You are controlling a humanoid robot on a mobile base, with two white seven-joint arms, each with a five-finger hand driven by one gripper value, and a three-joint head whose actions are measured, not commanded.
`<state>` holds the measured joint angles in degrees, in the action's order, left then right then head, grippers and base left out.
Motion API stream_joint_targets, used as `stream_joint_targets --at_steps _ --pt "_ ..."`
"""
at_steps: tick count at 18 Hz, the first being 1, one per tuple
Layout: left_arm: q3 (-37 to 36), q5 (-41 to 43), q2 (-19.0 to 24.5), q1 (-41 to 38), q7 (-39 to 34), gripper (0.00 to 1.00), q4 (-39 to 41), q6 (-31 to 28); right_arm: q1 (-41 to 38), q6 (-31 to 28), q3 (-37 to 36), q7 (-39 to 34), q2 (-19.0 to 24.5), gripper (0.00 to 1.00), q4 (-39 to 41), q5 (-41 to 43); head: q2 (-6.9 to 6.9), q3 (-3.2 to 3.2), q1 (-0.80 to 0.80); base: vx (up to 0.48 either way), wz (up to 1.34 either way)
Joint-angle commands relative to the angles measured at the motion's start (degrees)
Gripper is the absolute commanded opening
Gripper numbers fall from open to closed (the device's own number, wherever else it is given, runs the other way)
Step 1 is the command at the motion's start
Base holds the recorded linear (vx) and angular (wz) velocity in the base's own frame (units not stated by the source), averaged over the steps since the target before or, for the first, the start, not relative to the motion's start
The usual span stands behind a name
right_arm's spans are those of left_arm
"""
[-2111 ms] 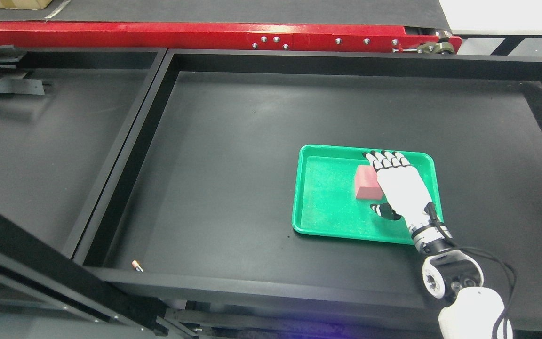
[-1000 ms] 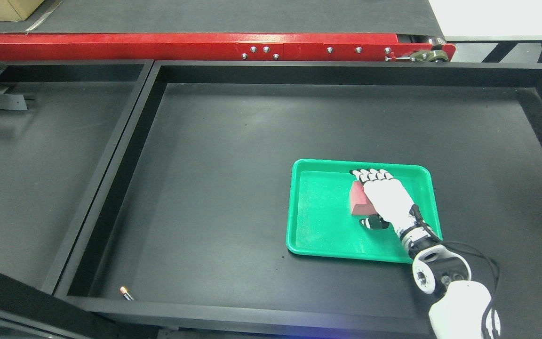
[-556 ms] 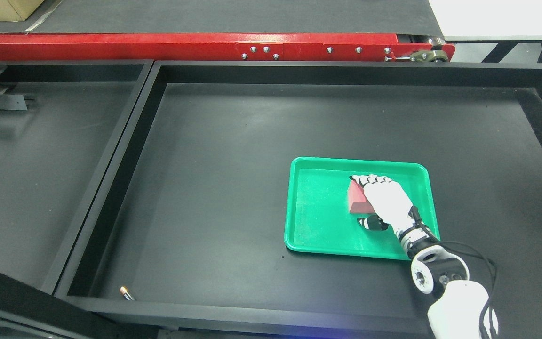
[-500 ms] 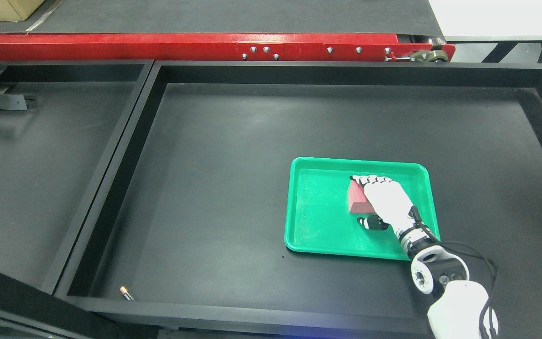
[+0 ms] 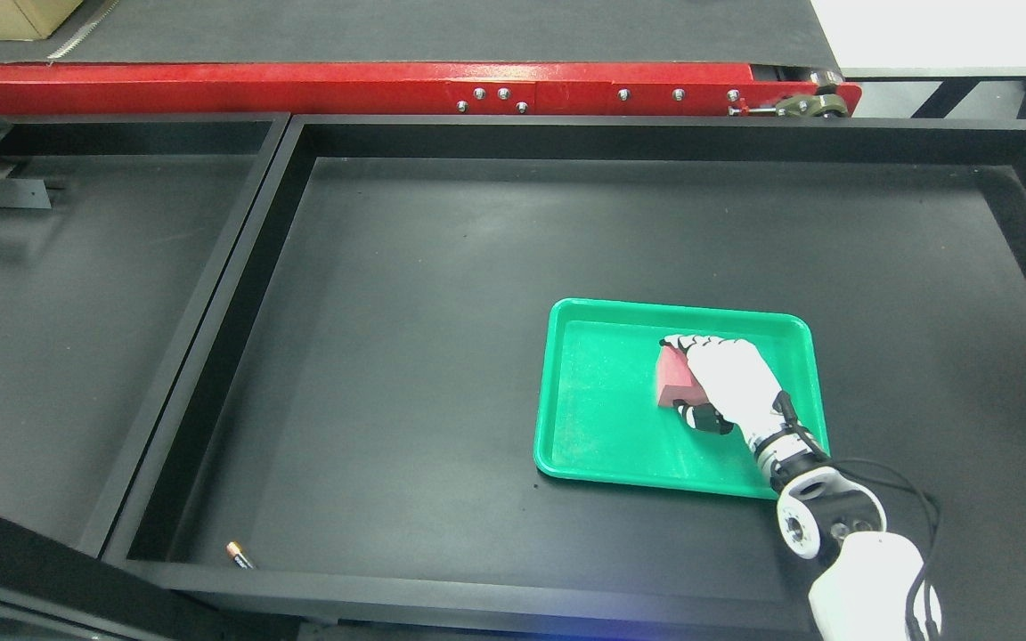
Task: Pick pink block from left shelf to tray
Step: 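Close the right hand fingers around the pink block, then lift the pink block off the green tray with the right hand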
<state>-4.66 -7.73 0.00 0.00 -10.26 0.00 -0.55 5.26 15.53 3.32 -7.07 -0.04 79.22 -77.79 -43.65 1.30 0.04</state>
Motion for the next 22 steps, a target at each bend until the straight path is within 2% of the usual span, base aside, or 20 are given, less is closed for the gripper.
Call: stream_joint_targets --at_steps 1,5,8,13,22 --pt "0.0 0.0 1.0 1.7 0.0 1.00 1.0 0.0 0.2 0.3 -1.7 5.4 -1.0 0.03 -0.5 0.3 0.00 0.00 0.00 0.000 0.00" --pt "0.0 0.0 1.0 1.7 0.0 1.00 1.0 0.0 0.9 2.2 -4.8 8.8 -1.0 0.03 0.5 4.2 0.01 0.00 0.00 0.000 0.00" --pt "0.0 0.0 1.0 1.7 0.0 1.00 1.0 0.0 0.8 5.9 -7.1 12.6 -1.1 0.03 2.4 9.3 0.01 0.00 0.00 0.000 0.00" --pt "0.0 0.0 1.0 1.7 0.0 1.00 1.0 0.0 -0.9 7.1 -7.4 20.1 -1.5 0.03 5.2 11.1 0.01 0.00 0.00 -0.013 0.02" --pt "0.0 0.0 1.0 1.7 0.0 1.00 1.0 0.0 -4.6 7.2 -7.4 20.9 -1.0 0.03 8.0 12.2 0.01 0.00 0.00 -0.128 0.19"
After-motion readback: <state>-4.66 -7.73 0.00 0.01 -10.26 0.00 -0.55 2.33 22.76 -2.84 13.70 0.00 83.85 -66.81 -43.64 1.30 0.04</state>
